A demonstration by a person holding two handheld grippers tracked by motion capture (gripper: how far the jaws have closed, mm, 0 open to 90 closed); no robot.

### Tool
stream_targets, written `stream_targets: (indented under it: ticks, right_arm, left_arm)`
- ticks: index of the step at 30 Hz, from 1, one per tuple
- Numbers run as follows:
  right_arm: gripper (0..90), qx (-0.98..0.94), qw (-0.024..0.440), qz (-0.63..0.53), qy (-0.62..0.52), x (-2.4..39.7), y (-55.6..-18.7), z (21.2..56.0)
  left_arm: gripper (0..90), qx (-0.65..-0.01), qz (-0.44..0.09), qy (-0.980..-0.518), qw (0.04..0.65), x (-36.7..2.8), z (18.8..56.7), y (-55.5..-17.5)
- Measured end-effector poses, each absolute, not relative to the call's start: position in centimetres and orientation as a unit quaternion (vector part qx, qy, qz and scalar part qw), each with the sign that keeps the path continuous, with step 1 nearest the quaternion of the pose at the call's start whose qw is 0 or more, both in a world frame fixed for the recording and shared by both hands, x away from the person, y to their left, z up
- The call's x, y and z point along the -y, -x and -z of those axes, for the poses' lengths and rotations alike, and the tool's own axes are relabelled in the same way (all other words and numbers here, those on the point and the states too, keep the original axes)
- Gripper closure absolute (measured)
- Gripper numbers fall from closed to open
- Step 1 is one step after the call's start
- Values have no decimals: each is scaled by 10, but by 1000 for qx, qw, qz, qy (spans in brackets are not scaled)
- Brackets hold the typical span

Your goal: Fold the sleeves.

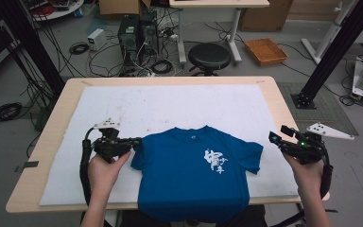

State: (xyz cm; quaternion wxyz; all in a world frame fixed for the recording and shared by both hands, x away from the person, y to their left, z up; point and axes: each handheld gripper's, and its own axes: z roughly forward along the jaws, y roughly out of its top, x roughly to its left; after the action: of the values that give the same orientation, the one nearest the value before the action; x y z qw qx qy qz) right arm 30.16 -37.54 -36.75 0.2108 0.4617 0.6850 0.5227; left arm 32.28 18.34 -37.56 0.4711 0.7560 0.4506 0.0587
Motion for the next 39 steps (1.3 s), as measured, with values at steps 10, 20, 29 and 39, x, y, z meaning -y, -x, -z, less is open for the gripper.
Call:
stream_targets:
  ticks: [10,20,29,39]
  right_arm:
    - [344,-679,214,-527,-464,381,-300,365]
    - [344,-681,215,-525,-462,379,-300,365]
    - [345,-680,216,-525,-464,381,-300,366]
    - [345,-683,216,-524,-460,378,-301,366]
  left_arm:
    - [875,-444,-28,-765,466,-146,372,-330]
    - [775,-434,-5,-775,460,-118,396,-347]
    - [692,-454,-47,-755,470,-146,401,-329]
    - [664,-505,-32,-723,470,-188,422,-306]
